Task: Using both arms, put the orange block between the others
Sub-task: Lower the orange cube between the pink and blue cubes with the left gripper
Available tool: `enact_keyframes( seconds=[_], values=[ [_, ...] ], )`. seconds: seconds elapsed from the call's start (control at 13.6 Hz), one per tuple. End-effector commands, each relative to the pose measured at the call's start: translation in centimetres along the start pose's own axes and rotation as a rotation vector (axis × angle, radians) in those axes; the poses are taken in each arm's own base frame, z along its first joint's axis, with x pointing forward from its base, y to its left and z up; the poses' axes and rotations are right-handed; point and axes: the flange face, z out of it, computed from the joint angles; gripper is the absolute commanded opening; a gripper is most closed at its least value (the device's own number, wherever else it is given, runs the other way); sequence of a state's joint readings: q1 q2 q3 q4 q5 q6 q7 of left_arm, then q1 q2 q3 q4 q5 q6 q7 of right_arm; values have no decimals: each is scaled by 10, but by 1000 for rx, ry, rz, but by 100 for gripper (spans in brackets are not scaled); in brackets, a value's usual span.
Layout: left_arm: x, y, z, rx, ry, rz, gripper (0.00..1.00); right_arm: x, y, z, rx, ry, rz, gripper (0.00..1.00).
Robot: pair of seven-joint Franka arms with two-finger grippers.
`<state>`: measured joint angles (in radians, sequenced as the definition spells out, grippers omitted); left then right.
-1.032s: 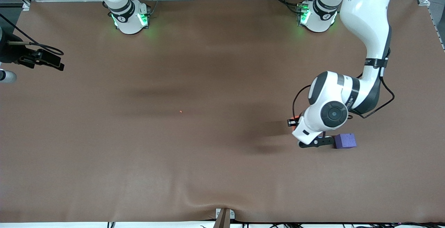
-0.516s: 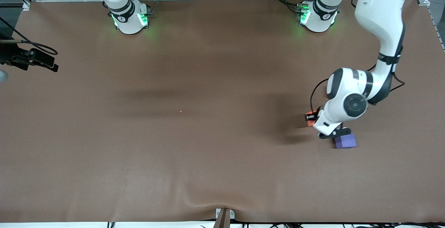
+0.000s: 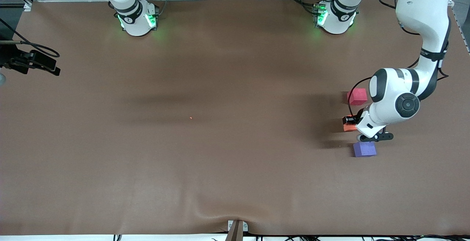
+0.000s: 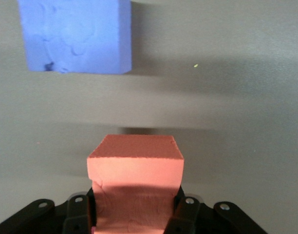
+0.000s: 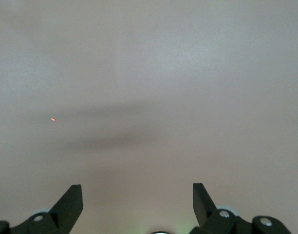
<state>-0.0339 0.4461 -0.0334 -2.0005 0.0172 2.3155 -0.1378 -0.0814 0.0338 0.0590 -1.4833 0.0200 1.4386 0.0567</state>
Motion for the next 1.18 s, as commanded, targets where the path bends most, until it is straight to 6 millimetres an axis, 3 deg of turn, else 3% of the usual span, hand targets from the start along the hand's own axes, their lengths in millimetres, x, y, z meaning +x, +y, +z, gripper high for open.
enact_keyframes(
  seconds=[0.0, 0.29, 0.81, 1.11],
  values=[
    [-3, -10, 0, 6, 14, 25, 0, 0, -1, -3, 8, -2, -10, 100],
    [-1, -44, 6, -1, 30, 70, 0, 0, -3, -4, 14, 4, -14, 100],
    [-5, -43, 24, -5, 55, 71, 0, 16, -12, 16, 16, -12, -40, 100],
    [-7, -43, 21, -4, 58, 71, 0, 17, -12, 18, 16, -13, -43, 100]
  ],
)
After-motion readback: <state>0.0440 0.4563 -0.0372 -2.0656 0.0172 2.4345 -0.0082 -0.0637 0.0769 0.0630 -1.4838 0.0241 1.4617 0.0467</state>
